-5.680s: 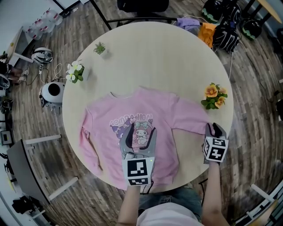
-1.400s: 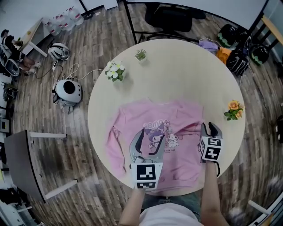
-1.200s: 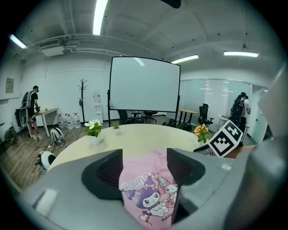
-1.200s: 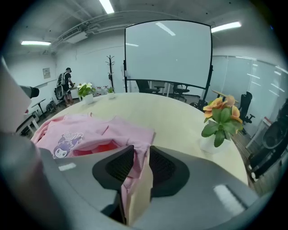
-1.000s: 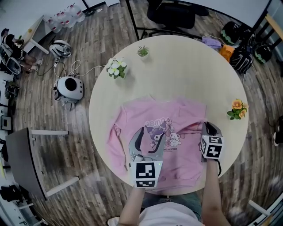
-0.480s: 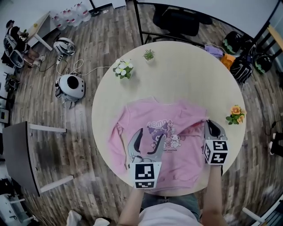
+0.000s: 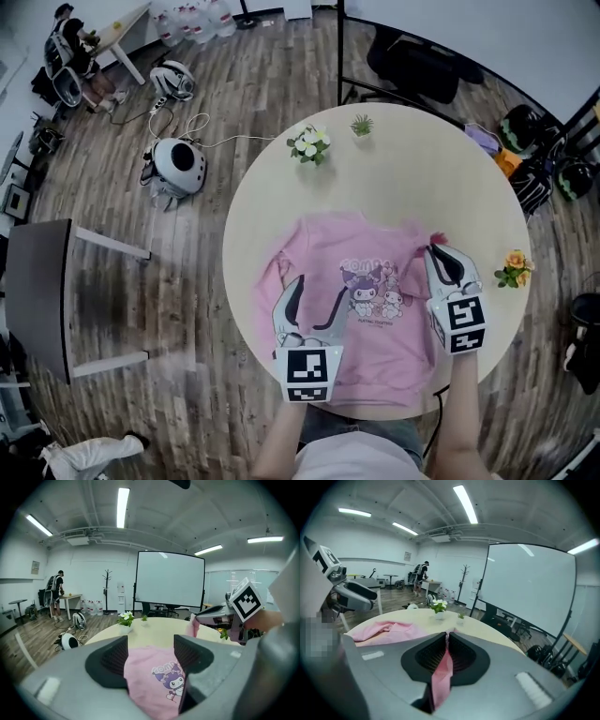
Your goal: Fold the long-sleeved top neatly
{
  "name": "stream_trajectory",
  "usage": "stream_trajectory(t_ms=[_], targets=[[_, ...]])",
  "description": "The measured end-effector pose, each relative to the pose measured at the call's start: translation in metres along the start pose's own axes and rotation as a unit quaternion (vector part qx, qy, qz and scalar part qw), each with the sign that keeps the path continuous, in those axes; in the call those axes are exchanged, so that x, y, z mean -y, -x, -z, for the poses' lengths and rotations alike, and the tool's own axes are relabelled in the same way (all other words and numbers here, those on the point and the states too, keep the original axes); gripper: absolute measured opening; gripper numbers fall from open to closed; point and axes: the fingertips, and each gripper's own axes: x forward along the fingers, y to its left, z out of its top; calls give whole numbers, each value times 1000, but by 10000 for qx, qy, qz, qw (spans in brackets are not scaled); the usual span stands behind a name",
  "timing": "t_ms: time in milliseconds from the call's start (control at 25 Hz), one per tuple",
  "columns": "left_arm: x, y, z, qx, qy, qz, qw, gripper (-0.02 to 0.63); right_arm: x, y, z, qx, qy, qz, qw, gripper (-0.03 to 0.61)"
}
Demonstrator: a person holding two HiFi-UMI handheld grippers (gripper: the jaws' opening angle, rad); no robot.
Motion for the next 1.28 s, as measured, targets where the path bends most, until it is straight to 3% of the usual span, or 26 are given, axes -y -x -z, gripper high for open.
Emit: stream_trajectory(t_ms=[240, 520, 960, 1120, 1280], targets=[[-36, 24, 11, 11, 204, -386, 9990, 298, -63, -33, -26, 15, 591, -882, 9943, 46], [-68, 50, 32, -89, 426, -764, 9961, 298, -136, -70, -10, -383, 1228, -1600, 9787, 47], [-111, 80, 70, -341, 693, -1223, 9895, 298, -212, -128, 49, -1115, 1122, -1771, 9714, 71], [-122, 87, 78, -385, 772, -1330, 9873, 298, -234, -133, 55, -1196, 950, -1957, 9687, 158], [-127, 90, 79, -378, 819, -1384, 9863, 298, -247, -130, 41, -1031, 738, -2055, 9704, 192]])
